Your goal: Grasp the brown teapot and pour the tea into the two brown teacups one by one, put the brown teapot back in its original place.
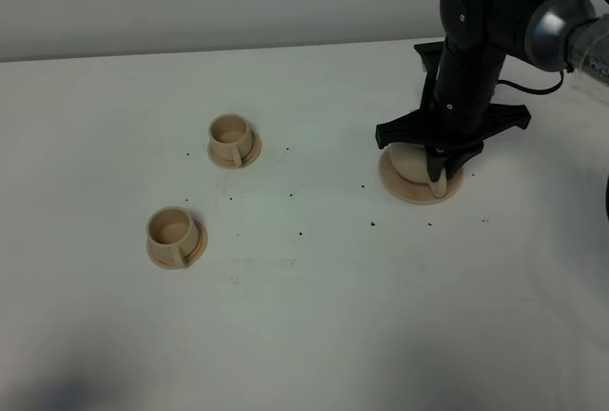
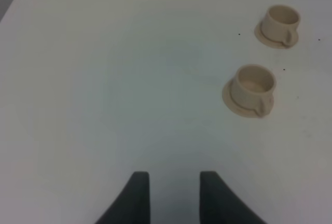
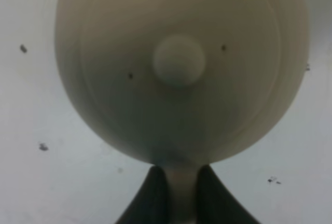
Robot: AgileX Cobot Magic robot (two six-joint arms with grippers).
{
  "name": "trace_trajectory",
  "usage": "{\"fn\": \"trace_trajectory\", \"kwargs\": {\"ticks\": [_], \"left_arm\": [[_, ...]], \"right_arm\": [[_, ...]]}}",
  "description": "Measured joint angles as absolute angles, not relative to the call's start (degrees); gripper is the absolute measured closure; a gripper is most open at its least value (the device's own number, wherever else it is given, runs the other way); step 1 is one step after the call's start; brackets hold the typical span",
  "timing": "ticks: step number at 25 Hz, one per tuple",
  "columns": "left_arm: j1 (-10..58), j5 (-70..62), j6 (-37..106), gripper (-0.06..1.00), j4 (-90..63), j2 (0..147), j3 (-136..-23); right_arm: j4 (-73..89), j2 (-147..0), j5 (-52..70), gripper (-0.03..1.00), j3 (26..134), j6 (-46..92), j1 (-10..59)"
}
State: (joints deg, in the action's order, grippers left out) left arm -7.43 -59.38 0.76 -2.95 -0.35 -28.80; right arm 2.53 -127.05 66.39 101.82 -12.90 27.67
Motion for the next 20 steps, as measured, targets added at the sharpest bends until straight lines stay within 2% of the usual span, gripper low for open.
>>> {"fn": "trace_trajectory", "kwargs": {"ticks": [20], "left_arm": [[-7.43, -59.38, 0.76, 0.66, -3.00, -0.35, -28.80]], "right_arm": [[-2.34, -122.94, 62.54, 0.84, 102.30, -8.79, 31.04]]}}
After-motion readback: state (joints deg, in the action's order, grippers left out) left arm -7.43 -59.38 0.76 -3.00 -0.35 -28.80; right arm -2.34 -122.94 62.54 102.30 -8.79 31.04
